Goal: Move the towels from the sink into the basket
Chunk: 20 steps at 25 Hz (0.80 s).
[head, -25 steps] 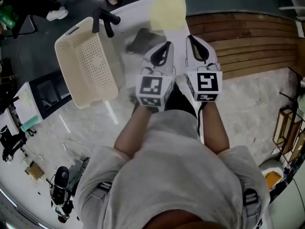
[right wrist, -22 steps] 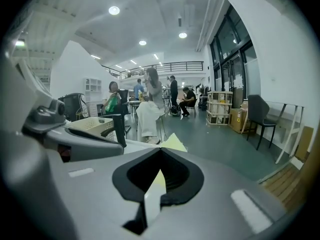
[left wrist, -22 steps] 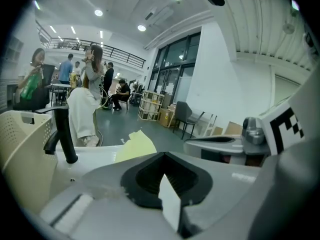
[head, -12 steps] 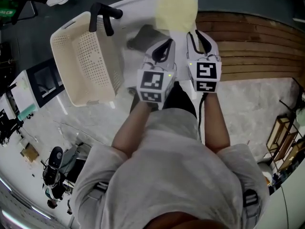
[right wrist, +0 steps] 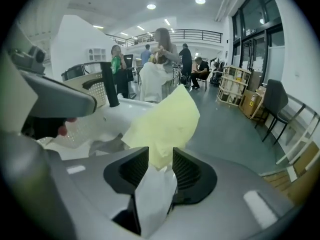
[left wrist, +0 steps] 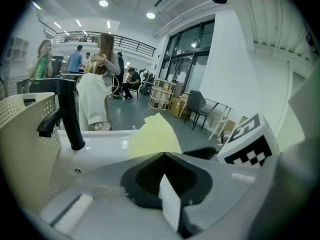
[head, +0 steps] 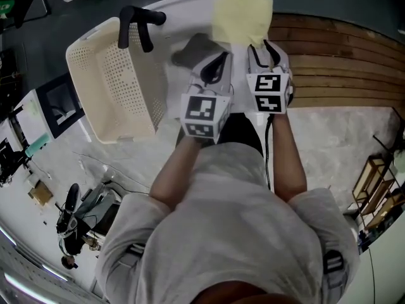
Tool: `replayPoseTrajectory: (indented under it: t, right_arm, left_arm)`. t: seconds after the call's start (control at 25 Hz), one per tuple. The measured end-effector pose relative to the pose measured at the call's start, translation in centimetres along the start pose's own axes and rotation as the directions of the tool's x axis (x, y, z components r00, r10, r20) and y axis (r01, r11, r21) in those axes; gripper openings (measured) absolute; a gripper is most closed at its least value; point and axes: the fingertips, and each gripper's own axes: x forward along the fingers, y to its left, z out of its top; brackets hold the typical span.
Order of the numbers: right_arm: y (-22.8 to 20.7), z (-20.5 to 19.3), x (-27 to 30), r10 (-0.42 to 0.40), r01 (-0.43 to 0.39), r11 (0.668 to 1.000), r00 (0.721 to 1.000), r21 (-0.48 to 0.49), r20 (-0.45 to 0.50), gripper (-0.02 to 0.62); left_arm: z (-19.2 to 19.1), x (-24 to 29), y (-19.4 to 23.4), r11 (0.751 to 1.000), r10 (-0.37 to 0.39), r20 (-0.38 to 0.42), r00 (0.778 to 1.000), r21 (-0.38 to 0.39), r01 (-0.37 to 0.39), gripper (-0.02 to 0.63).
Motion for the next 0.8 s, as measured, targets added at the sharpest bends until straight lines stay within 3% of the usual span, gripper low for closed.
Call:
replayPoseTrajectory:
  t: [0.12,0.2,0.24,0.28,0.64,0.8]
  right_arm:
    - [-0.6,-0.6,1.0,-0.029,0.028,0.999,0.999,-0.033,-0.035,0.15]
    - [-0.9,-0.6,1.3,-0.061,0.058,0.996,0.997,-0.068,-0.041,0.091]
    - [-1.0,-0.5,1.3,-0.069,0.066,0.995,0.997,-0.076,-0.036,0.026]
    - [-0.9,-0.3,1.2,-0.07,0.067,0.995,0.997,-0.077,-0.029,0.017]
    - [0.1,5.1,-2.7,-0.056,0.056,0.998,0.991,0.007,0.122,0.012]
    - [1.0,8.4,-5.0,-0.066,0.07,0.997,0.979,-0.014,0.195,0.012]
  left_arm:
    - [0.0,0.2,0.5,1.0,0.006,-0.008,1.0,-0.01,-0.006,0.02]
    - [0.0,0.1,1.0,1.0,0.018,-0.012,1.0,-0.021,-0.019,0.02]
    - [0.1,0.0,1.2,0.999,0.026,-0.012,1.0,-0.027,-0.026,0.02]
    - [0.2,-0.2,1.4,0.999,0.031,-0.009,0.999,-0.03,-0.032,0.02]
    - [2.2,-2.5,1.5,0.999,0.036,0.041,0.999,-0.018,-0.035,0.02]
    - [4.0,-4.1,1.9,0.999,0.039,0.098,0.994,-0.015,-0.038,0.02]
